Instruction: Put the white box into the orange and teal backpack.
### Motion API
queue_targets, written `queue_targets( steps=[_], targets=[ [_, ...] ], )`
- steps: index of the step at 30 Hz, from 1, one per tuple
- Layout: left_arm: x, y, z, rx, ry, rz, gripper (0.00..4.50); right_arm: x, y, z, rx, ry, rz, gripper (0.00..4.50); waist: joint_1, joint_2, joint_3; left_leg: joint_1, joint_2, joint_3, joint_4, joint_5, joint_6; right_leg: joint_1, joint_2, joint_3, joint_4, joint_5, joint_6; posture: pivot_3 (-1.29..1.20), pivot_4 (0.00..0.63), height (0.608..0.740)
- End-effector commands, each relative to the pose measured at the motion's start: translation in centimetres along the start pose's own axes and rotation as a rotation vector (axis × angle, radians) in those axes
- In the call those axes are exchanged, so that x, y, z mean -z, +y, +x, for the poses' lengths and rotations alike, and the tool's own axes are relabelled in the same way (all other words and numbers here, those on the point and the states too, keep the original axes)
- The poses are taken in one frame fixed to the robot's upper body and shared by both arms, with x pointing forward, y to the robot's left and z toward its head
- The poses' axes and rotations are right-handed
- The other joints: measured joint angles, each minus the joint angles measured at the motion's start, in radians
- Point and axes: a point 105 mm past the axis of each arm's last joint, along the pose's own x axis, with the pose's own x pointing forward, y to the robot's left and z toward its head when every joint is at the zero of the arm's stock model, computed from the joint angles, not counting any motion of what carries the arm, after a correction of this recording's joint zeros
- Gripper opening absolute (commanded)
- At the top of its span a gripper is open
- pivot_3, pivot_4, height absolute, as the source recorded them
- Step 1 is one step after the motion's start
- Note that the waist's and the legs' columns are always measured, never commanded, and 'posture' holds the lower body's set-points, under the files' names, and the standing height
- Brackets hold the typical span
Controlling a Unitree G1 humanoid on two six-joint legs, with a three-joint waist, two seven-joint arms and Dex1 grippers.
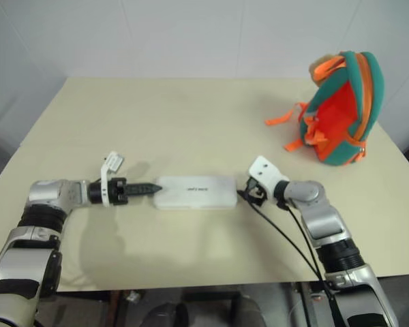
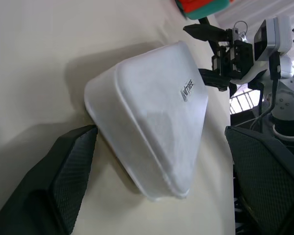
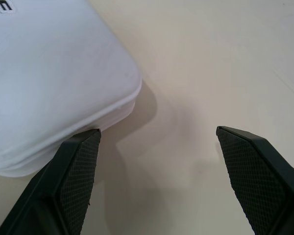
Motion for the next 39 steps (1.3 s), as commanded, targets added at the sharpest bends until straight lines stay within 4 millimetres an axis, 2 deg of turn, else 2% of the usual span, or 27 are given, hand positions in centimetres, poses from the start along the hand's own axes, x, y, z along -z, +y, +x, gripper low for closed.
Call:
queue_targets(
  steps=[1, 10, 18, 23, 39],
  targets=[
    [-0.8, -0.8, 0.7, 0.04, -0.008, 0.021, 4.43, -1.1, 0.0, -0.2, 0.0, -0.039, -0.032, 4.5, 0.0, 0.0, 0.0, 0.0, 0.0, 0.0, 0.0, 0.0, 0.0, 0.0, 0.0, 0.0, 0.0, 0.0, 0.0, 0.0, 0.15, 0.74],
    [-0.6, -1.0, 2.0, 0.074, 0.007, -0.019, 4.43, -1.1, 0.1, -0.2, 0.007, -0.039, -0.028, 4.5, 0.001, 0.0, 0.0, 0.0, 0.0, 0.0, 0.0, 0.0, 0.0, 0.0, 0.0, 0.0, 0.0, 0.0, 0.0, 0.0, 0.15, 0.74],
    [-1.8, -1.2, 2.6, 0.085, -0.058, -0.055, 4.43, -1.0, 0.1, -0.3, 0.013, -0.039, -0.023, 4.5, 0.0, 0.0, 0.0, 0.0, 0.0, 0.0, 0.0, 0.0, 0.0, 0.0, 0.0, 0.0, 0.0, 0.0, 0.0, 0.0, 0.15, 0.74],
    [-2.3, -1.3, 2.5, 0.096, -0.092, -0.078, 4.43, -0.9, 0.0, -0.5, 0.018, -0.038, -0.019, 4.5, 0.0, 0.0, 0.0, 0.0, 0.0, 0.0, 0.0, 0.0, 0.0, 0.0, 0.0, 0.0, 0.0, 0.0, 0.0, 0.0, 0.15, 0.74],
    [-2.3, -1.1, 1.5, 0.064, 0.008, -0.069, 4.43, -0.7, 0.1, -0.7, 0.018, -0.034, -0.017, 4.5, -0.001, 0.0, 0.0, 0.0, 0.0, 0.0, 0.0, 0.0, 0.0, 0.0, 0.0, 0.0, -0.001, 0.0, 0.0, 0.0, 0.15, 0.74]
  ],
)
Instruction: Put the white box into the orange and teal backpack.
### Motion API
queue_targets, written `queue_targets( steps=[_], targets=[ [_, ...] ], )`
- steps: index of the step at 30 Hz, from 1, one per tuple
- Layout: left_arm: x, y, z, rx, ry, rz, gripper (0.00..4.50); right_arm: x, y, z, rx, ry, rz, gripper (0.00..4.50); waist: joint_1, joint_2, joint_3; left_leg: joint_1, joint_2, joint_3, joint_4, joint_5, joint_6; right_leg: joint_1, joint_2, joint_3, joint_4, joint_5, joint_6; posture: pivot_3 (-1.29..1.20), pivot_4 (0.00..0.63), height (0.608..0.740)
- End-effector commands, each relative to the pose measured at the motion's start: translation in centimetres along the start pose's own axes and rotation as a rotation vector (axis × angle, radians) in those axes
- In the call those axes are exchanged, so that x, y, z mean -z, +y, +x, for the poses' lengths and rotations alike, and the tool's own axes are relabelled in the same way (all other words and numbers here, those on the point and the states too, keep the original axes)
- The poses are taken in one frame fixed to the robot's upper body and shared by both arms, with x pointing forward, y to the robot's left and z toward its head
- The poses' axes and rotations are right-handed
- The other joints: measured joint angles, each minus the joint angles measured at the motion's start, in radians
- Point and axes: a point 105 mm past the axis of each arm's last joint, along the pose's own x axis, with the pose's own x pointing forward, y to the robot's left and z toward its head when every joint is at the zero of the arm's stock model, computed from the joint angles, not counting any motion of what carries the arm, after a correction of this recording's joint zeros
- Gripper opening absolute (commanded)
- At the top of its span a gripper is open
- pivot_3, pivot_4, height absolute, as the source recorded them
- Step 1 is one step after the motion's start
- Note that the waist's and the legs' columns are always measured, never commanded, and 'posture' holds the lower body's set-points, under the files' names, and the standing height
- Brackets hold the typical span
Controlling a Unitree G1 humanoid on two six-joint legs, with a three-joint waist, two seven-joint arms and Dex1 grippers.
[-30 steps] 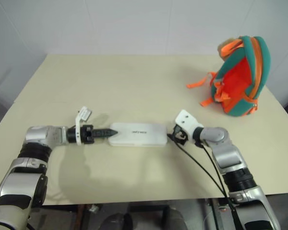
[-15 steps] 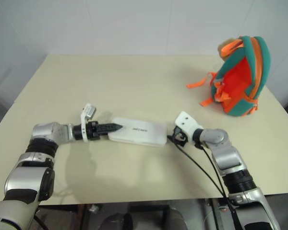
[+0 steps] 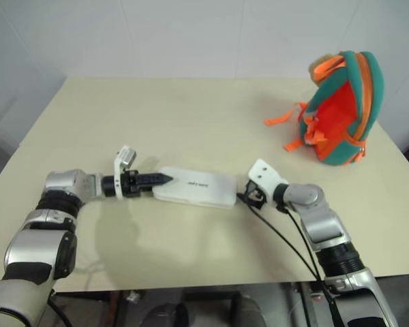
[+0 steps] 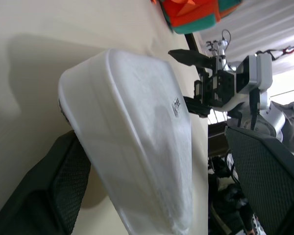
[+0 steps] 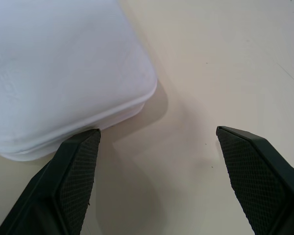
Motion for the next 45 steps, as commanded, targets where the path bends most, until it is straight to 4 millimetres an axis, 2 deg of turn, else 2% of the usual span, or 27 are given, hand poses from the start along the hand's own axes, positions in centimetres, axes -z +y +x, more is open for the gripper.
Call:
queue_targets(
  steps=[1, 11, 27, 30, 36, 38, 40, 45],
  targets=[
    [-0.9, -0.8, -0.6, 0.017, 0.019, 0.049, 4.43, -1.0, -0.5, -0.7, 0.023, -0.037, -0.02, 4.5, -0.001, 0.0, 0.0, 0.0, 0.0, 0.0, 0.0, 0.0, 0.0, 0.0, 0.0, 0.0, 0.0, 0.0, 0.0, 0.0, 0.15, 0.74],
    [-0.5, -0.8, -0.7, 0.015, 0.118, 0.089, 4.43, -1.1, -0.5, -0.7, 0.021, -0.042, -0.019, 4.5, 0.0, 0.0, 0.0, 0.0, 0.0, 0.0, 0.0, 0.0, 0.0, 0.0, 0.0, 0.0, 0.0, 0.0, 0.0, 0.0, 0.15, 0.74],
    [-0.9, -0.9, 0.0, 0.052, 0.064, 0.092, 4.43, -1.2, -0.7, -1.3, 0.034, -0.042, -0.02, 4.5, 0.0, 0.0, 0.0, 0.0, 0.0, 0.0, 0.0, 0.0, 0.0, 0.0, 0.0, 0.0, 0.0, 0.0, 0.0, 0.0, 0.15, 0.74],
    [-0.6, -1.0, 0.1, 0.064, 0.078, 0.109, 3.9, -1.2, -0.7, -1.4, 0.033, -0.043, -0.022, 4.5, 0.0, 0.0, 0.0, 0.0, 0.0, 0.0, 0.0, 0.0, 0.0, 0.0, 0.0, 0.0, 0.0, 0.0, 0.0, 0.0, 0.15, 0.74],
    [-0.5, -0.7, 0.1, 0.04, 0.084, 0.087, 2.0, -1.4, -0.7, -1.3, 0.031, -0.05, -0.027, 4.5, 0.0, 0.0, 0.0, 0.0, 0.0, 0.0, 0.0, 0.0, 0.0, 0.0, 0.0, 0.0, 0.0, 0.0, 0.0, 0.0, 0.15, 0.74],
    [-0.4, -0.6, 0.1, 0.032, 0.088, 0.084, 1.49, -1.4, -0.7, -1.4, 0.03, -0.05, -0.027, 4.5, 0.0, 0.0, 0.0, 0.0, 0.0, 0.0, 0.0, 0.0, 0.0, 0.0, 0.0, 0.0, 0.0, 0.0, 0.0, 0.0, 0.15, 0.74],
    [-0.4, -0.6, 0.1, 0.034, 0.087, 0.085, 1.27, -1.4, -0.7, -1.4, 0.031, -0.05, -0.027, 4.5, 0.0, -0.001, 0.0, 0.0, 0.0, 0.0, 0.001, 0.0, 0.0, 0.0, 0.0, 0.0, 0.001, 0.0, 0.0, 0.0, 0.15, 0.74],
    [-0.5, -0.3, 0.2, 0.004, 0.092, 0.083, 1.26, -1.3, -0.8, -1.5, 0.038, -0.049, -0.026, 4.5, 0.0, -0.001, 0.0, 0.0, 0.0, -0.001, 0.001, 0.0, 0.0, 0.0, 0.0, 0.0, 0.002, 0.0, 0.0, 0.0, 0.15, 0.74]
  ],
)
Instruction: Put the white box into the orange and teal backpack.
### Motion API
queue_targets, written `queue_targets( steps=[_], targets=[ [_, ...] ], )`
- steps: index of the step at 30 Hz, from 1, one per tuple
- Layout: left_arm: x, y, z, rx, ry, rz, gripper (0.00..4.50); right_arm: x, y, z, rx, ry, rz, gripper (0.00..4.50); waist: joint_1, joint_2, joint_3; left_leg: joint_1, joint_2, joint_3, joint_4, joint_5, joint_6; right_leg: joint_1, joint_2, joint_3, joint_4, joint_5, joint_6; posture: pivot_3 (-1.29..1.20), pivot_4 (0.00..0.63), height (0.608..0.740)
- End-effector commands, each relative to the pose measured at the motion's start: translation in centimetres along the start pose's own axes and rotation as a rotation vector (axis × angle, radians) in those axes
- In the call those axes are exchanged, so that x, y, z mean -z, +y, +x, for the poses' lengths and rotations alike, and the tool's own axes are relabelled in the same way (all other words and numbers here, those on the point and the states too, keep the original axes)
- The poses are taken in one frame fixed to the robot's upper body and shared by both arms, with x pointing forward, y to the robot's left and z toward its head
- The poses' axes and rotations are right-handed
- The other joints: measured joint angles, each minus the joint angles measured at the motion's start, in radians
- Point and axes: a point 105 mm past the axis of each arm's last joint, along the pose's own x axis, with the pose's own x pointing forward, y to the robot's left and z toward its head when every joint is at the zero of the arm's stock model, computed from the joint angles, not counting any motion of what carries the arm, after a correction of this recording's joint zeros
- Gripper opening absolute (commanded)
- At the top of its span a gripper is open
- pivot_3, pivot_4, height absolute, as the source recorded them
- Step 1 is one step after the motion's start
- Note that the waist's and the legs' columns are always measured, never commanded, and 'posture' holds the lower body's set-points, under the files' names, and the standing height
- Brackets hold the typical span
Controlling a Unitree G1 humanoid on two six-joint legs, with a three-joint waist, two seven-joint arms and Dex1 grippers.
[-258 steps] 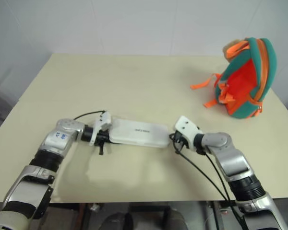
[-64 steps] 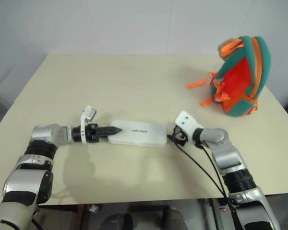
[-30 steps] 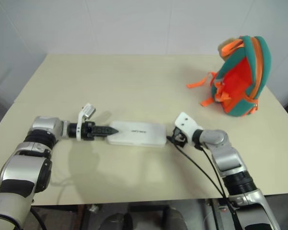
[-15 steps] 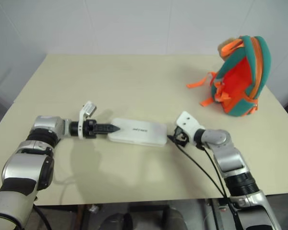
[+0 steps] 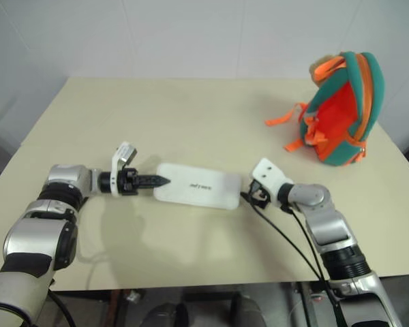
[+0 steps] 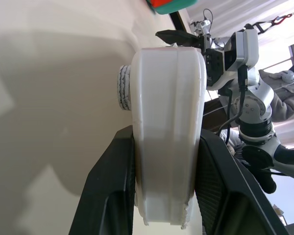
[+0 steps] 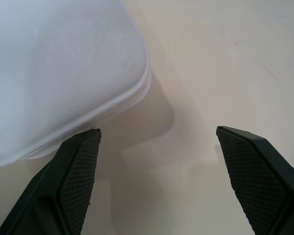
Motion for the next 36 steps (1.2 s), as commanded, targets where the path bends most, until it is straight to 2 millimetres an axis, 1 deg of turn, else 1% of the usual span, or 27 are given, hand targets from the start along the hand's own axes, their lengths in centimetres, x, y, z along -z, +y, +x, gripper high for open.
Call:
queue_targets(
  steps=[1, 8, 13, 16, 19, 24, 28, 33, 36],
  targets=[
    [-0.4, 0.2, 0.1, -0.059, 0.024, 0.016, 1.26, -1.3, -0.5, -0.6, 0.02, -0.05, -0.022, 4.5, 0.0, 0.0, 0.0, 0.0, 0.0, 0.0, 0.0, 0.0, 0.0, 0.0, 0.0, 0.0, 0.0, 0.0, 0.0, 0.0, 0.15, 0.74],
    [-1.0, -0.4, -0.1, -0.045, 0.006, 0.016, 1.26, -1.3, -0.8, -0.7, 0.033, -0.05, -0.02, 4.5, 0.0, 0.0, 0.0, 0.0, 0.0, 0.0, 0.0, 0.0, 0.0, 0.0, 0.0, 0.0, 0.0, 0.0, 0.0, 0.0, 0.15, 0.74],
    [-3.1, -1.5, -1.0, -0.034, -0.113, 0.002, 1.26, -1.3, -1.5, -1.0, 0.062, -0.049, -0.016, 4.5, 0.0, 0.0, 0.0, 0.0, 0.0, -0.001, 0.0, 0.0, 0.0, 0.0, 0.0, 0.0, 0.0, 0.0, 0.0, 0.0, 0.15, 0.74],
    [-3.0, -1.8, -1.3, -0.03, -0.125, -0.002, 1.26, -1.1, -1.9, -1.3, 0.074, -0.046, -0.014, 4.5, -0.001, 0.0, 0.0, 0.0, 0.0, -0.001, 0.0, 0.0, 0.0, 0.0, 0.0, 0.0, 0.0, 0.0, 0.0, 0.0, 0.15, 0.74],
    [-2.6, -1.5, -1.6, -0.051, -0.146, -0.019, 1.26, -1.2, -2.4, -1.6, 0.095, -0.047, -0.012, 4.5, -0.001, 0.0, 0.0, 0.0, 0.0, -0.001, -0.001, 0.0, 0.0, 0.0, 0.0, 0.0, -0.001, 0.0, 0.0, 0.0, 0.15, 0.74],
    [-3.5, -1.3, -3.0, -0.094, -0.258, -0.035, 1.26, -1.7, -4.1, -2.7, 0.164, -0.06, -0.012, 4.5, -0.001, 0.0, 0.0, 0.0, 0.0, -0.001, -0.001, 0.0, 0.0, 0.0, 0.0, 0.0, 0.0, 0.0, 0.0, 0.0, 0.15, 0.74],
    [-5.0, -2.9, -4.0, -0.062, -0.379, -0.038, 1.26, -2.3, -6.2, -3.9, 0.275, -0.085, 0.007, 4.5, 0.0, 0.0, 0.0, 0.0, 0.0, -0.002, -0.001, 0.0, 0.0, 0.0, 0.0, 0.0, 0.0, 0.0, 0.0, 0.0, 0.15, 0.74],
    [-5.7, -4.4, -4.2, -0.009, -0.486, -0.079, 1.26, -3.0, -8.6, -5.1, 0.423, -0.139, 0.081, 4.5, 0.001, 0.0, 0.0, 0.0, 0.0, -0.003, -0.001, 0.0, -0.001, 0.0, 0.0, 0.001, 0.0, 0.0, 0.0, 0.0, 0.15, 0.74],
    [-5.6, -5.1, -3.9, 0.031, -0.524, -0.115, 1.26, -2.5, -10.6, -5.6, 0.54, -0.148, 0.135, 4.5, 0.001, 0.0, 0.0, 0.0, 0.0, -0.003, 0.0, 0.0, -0.001, 0.0, -0.001, 0.001, 0.0, 0.0, 0.001, 0.0, 0.15, 0.74]
  ],
)
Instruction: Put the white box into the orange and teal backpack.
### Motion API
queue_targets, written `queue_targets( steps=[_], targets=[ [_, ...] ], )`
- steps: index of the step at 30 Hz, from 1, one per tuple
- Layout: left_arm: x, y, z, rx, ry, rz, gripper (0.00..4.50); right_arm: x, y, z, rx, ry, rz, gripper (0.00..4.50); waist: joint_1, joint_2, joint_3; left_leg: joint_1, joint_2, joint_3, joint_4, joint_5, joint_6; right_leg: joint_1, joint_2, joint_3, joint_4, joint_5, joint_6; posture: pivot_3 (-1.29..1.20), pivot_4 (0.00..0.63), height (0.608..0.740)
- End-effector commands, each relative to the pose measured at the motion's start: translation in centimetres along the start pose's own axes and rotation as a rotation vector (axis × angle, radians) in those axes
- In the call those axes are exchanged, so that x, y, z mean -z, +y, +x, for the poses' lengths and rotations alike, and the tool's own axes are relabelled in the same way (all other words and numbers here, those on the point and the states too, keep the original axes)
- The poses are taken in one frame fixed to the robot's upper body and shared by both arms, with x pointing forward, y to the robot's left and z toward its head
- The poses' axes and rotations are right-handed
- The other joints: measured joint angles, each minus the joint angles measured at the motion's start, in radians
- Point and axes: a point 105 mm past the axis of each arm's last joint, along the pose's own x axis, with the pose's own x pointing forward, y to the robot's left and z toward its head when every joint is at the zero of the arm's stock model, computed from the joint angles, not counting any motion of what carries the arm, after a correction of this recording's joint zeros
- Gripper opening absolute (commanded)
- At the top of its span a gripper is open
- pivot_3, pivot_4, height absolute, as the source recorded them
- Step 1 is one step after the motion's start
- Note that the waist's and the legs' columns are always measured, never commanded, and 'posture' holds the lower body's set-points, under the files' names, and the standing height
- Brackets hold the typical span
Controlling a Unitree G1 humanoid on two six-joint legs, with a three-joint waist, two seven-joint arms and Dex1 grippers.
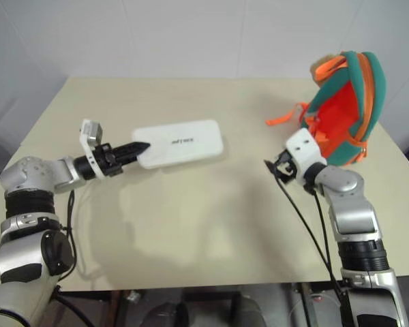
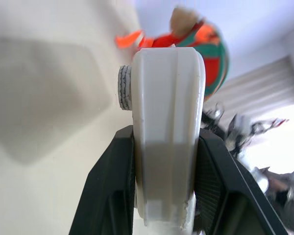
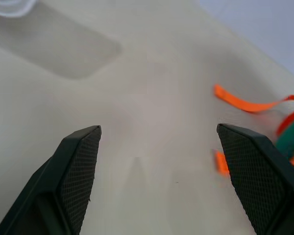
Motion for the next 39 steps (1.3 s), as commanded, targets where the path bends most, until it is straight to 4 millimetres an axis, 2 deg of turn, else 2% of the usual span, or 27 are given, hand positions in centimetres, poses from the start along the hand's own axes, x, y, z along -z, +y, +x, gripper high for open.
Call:
queue_targets(
  steps=[1, 7, 10, 14, 17, 20, 24, 28, 32, 35, 39],
  targets=[
    [-0.3, -1.9, 0.0, 0.079, -0.058, -0.021, 1.26, -0.7, -3.3, -0.1, 0.176, -0.037, 0.052, 4.5, -0.001, 0.0, 0.0, 0.0, 0.0, 0.0, 0.0, 0.0, 0.0, 0.0, 0.0, 0.0, 0.0, 0.0, 0.0, 0.0, 0.15, 0.74],
    [1.5, -2.3, 0.6, 0.103, -0.062, -0.105, 1.26, -0.8, -7.7, 0.3, 0.428, -0.076, 0.115, 4.5, -0.003, 0.0, 0.0, 0.001, 0.0, 0.0, -0.001, 0.002, -0.002, 0.0, 0.0, 0.001, 0.0, 0.0, 0.0, 0.0, 0.15, 0.74],
    [2.0, -2.5, 0.8, 0.107, -0.063, -0.123, 1.26, -0.6, -8.9, 0.2, 0.499, -0.074, 0.13, 4.5, -0.003, 0.0, 0.0, 0.001, 0.0, 0.0, -0.002, 0.002, -0.004, 0.0, 0.0, 0.001, 0.0, 0.0, 0.0, 0.0, 0.15, 0.74],
    [3.1, -2.6, 1.0, 0.098, -0.047, -0.115, 1.26, -0.9, -8.9, 0.0, 0.477, -0.093, 0.136, 4.5, -0.003, 0.0, 0.0, 0.001, 0.0, 0.001, -0.003, 0.003, -0.005, 0.0, 0.001, 0.001, -0.001, 0.0, 0.0, 0.0, 0.15, 0.74],
    [3.3, -2.8, 0.9, 0.11, -0.068, -0.113, 1.26, -1.0, -8.9, -1.1, 0.461, -0.113, 0.142, 4.5, -0.002, 0.0, 0.0, 0.001, 0.0, 0.0, -0.003, 0.003, -0.005, 0.0, 0.001, 0.001, -0.001, 0.0, 0.0, 0.0, 0.15, 0.74],
    [3.9, -2.5, 0.8, 0.101, -0.065, -0.119, 1.26, -1.4, -7.8, -1.9, 0.383, -0.125, 0.154, 4.5, 0.0, 0.0, 0.0, 0.001, 0.0, 0.0, -0.003, 0.003, -0.005, 0.0, 0.001, 0.001, -0.001, 0.0, 0.0, 0.0, 0.15, 0.74],
    [4.0, -2.5, 0.5, 0.106, -0.066, -0.123, 1.26, -2.2, -6.5, -4.7, 0.28, -0.109, 0.14, 4.5, 0.002, 0.0, 0.0, 0.001, 0.0, -0.001, -0.003, 0.003, -0.005, 0.0, 0.001, 0.001, -0.001, 0.0, 0.0, 0.0, 0.15, 0.74],
    [4.2, -2.4, 0.4, 0.105, -0.054, -0.14, 1.26, -2.2, -8.0, -7.5, 0.347, -0.069, 0.105, 4.5, 0.003, 0.0, 0.0, 0.001, -0.001, -0.001, -0.002, 0.003, -0.005, 0.0, 0.0, 0.002, -0.001, 0.001, 0.001, 0.0, 0.15, 0.74],
    [4.2, -2.3, 0.3, 0.107, -0.043, -0.151, 1.26, -2.3, -8.5, -9.2, 0.4, -0.054, 0.111, 4.5, 0.002, 0.0, 0.0, 0.002, -0.001, -0.001, -0.003, 0.003, -0.005, 0.001, 0.0, 0.001, -0.001, 0.001, 0.001, 0.0, 0.15, 0.74],
    [4.3, -2.3, 0.4, 0.11, -0.032, -0.154, 1.26, -2.1, -8.7, -9.6, 0.426, -0.046, 0.12, 4.5, 0.0, 0.0, 0.0, 0.002, -0.001, -0.001, -0.003, 0.003, -0.005, 0.001, 0.001, 0.002, -0.001, 0.001, 0.001, 0.0, 0.15, 0.74],
    [4.5, -2.4, 0.6, 0.116, -0.018, -0.159, 1.26, -1.8, -9.3, -9.2, 0.475, -0.055, 0.138, 4.5, 0.001, 0.0, 0.0, 0.002, -0.001, -0.001, -0.003, 0.003, -0.005, 0.001, 0.0, 0.002, -0.001, 0.001, 0.001, 0.0, 0.15, 0.74]
  ],
)
